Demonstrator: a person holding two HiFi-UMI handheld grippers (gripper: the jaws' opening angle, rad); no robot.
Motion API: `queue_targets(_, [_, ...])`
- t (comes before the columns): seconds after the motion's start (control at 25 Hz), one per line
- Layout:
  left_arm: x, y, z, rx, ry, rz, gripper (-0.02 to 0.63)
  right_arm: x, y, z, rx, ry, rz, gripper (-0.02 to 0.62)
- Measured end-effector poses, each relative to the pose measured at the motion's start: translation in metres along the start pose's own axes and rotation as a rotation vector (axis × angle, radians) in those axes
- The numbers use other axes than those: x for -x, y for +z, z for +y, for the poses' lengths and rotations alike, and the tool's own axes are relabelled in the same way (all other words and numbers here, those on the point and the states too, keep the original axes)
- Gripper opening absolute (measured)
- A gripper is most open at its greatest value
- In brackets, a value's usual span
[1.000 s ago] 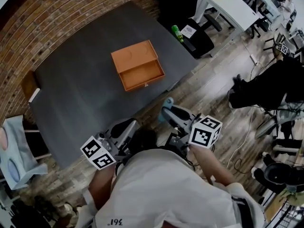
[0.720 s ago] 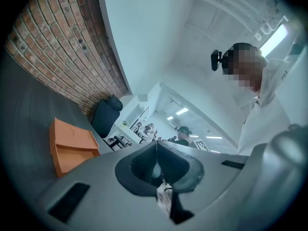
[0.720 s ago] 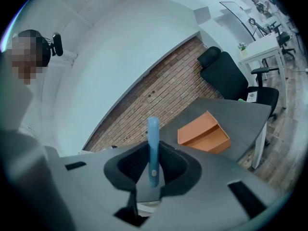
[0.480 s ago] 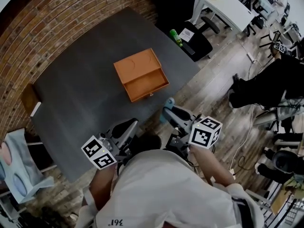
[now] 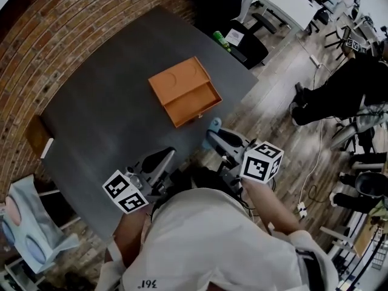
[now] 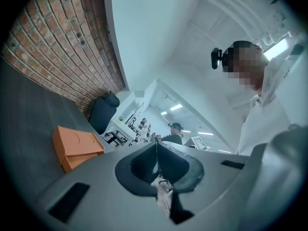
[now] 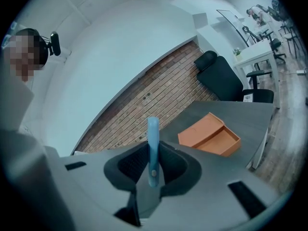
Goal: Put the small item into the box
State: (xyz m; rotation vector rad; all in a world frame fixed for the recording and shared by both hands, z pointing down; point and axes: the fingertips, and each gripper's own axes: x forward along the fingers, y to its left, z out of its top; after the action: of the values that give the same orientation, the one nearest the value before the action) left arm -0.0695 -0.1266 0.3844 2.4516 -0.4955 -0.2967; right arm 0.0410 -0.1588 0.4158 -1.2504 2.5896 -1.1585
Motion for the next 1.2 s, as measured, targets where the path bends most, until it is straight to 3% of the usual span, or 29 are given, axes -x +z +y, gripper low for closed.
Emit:
queue_targets(0.32, [-0.002, -0.002, 0.005, 0.003, -0.003, 0.016, 0.012, -0.001, -0.004, -0.007, 0.001, -0.024, 0.015, 0.078])
queue_targets(1.04, [-0.047, 0.017, 0.032, -0.054, 0.059, -0.019, 0.014, -0.031, 0.037, -0.039, 0.064, 0.047, 0.096, 0.078])
queue_targets(1.2, [-0.060, 0.025, 0.038, -0.092, 0.072, -0.017, 0.063, -0.042, 0.047, -0.047, 0.091, 0.048, 0.109, 0.078])
